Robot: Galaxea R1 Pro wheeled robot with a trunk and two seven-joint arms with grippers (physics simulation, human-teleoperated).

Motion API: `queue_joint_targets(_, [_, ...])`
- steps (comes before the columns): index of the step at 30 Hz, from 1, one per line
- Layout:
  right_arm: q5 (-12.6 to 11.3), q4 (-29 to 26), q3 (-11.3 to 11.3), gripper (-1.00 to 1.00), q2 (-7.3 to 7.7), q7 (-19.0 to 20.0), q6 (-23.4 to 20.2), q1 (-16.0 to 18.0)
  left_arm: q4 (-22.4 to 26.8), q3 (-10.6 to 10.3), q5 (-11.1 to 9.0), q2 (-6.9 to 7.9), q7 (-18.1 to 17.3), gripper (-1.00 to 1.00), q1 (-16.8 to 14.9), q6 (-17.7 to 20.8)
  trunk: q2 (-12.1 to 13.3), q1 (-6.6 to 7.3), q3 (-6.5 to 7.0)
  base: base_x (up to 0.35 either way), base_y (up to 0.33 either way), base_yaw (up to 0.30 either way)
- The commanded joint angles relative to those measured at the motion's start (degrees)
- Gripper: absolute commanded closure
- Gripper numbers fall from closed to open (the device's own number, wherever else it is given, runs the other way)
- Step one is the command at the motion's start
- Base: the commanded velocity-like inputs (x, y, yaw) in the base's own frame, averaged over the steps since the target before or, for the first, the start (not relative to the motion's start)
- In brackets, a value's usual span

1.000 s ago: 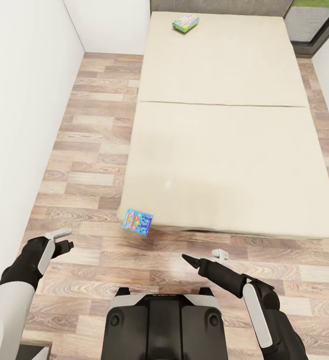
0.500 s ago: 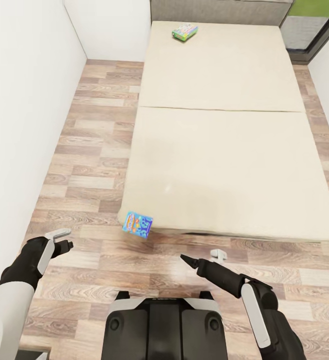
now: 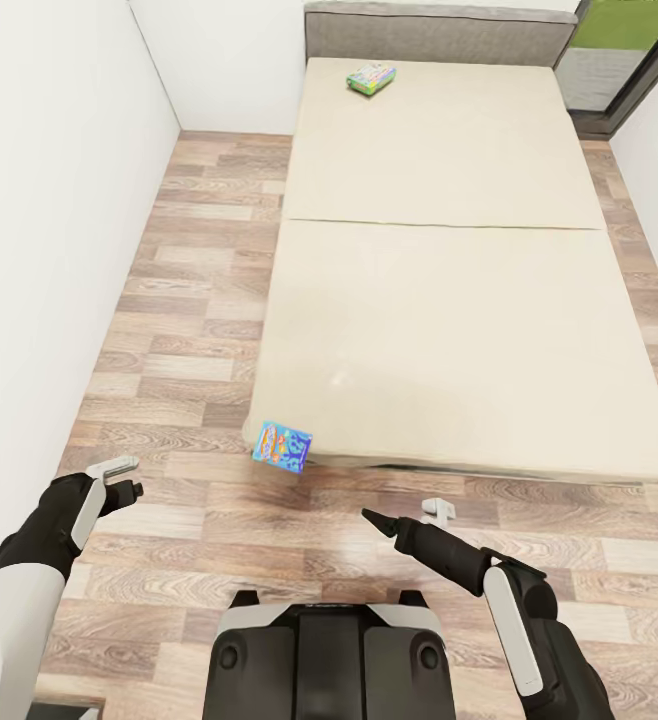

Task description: Put all the toys in the child's room - the three board games (two on the bed and one on the table), the two jigsaw puzzles on the table, and the tennis ball on the table - inside the toy box on the table in the child's room.

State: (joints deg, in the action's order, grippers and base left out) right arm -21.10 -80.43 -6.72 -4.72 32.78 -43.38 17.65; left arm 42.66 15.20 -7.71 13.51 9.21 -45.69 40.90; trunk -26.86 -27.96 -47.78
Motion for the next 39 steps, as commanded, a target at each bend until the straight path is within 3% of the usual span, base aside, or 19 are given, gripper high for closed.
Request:
queue_joint_targets(1, [-0.1,0.0,-0.2,-1.0,-0.04,0.2,-0.4,0.0,0.1,0.0,-0.6,0.03,0.4,-1.0,0.0,0.2,-0.1,-0.02,0.04,-0.063,0.057,0.0])
queue_joint_targets(39, [0.0,0.0,-0.1,-1.0,-0.46,0.2,-0.4,0.0,0.1,-0.2,-0.6,0.46,0.5,-1.0,2.2,0.1,-0.1,-0.02,3.65,-0.056,0.003,0.0])
